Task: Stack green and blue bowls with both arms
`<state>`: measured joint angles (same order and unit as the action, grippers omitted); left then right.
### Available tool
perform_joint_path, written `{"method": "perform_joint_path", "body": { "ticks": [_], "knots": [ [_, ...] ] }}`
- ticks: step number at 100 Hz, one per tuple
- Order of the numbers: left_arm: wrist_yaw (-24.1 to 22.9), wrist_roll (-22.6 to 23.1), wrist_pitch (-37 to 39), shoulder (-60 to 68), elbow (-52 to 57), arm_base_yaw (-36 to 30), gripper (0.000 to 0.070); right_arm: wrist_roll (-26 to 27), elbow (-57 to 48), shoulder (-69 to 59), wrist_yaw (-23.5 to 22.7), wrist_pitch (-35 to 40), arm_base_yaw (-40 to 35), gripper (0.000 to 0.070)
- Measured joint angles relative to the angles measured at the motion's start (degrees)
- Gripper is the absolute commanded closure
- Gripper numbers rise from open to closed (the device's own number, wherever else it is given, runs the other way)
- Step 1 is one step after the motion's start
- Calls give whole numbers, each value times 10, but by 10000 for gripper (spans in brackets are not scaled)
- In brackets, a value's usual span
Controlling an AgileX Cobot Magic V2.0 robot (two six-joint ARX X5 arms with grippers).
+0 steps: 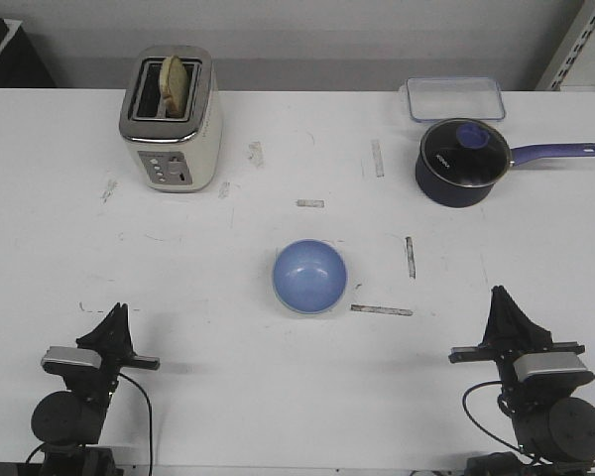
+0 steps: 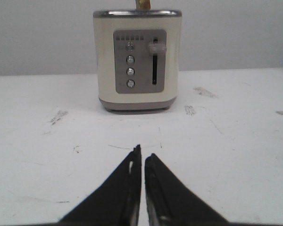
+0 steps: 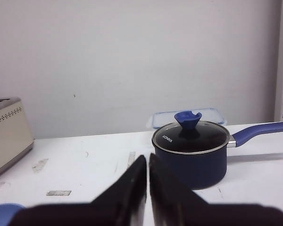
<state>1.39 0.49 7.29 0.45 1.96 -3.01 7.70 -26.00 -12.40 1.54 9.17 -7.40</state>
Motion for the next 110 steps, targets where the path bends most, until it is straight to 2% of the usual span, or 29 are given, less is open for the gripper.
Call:
{"method": "perform_joint_path", "body": {
  "ticks": [30,110],
  "knots": [
    [-33,0,-5,-2,0,0,700,0,0,0,0,0,0,697],
    [-34,0,-5,-2,0,0,699,0,0,0,0,0,0,697]
  ]
}}
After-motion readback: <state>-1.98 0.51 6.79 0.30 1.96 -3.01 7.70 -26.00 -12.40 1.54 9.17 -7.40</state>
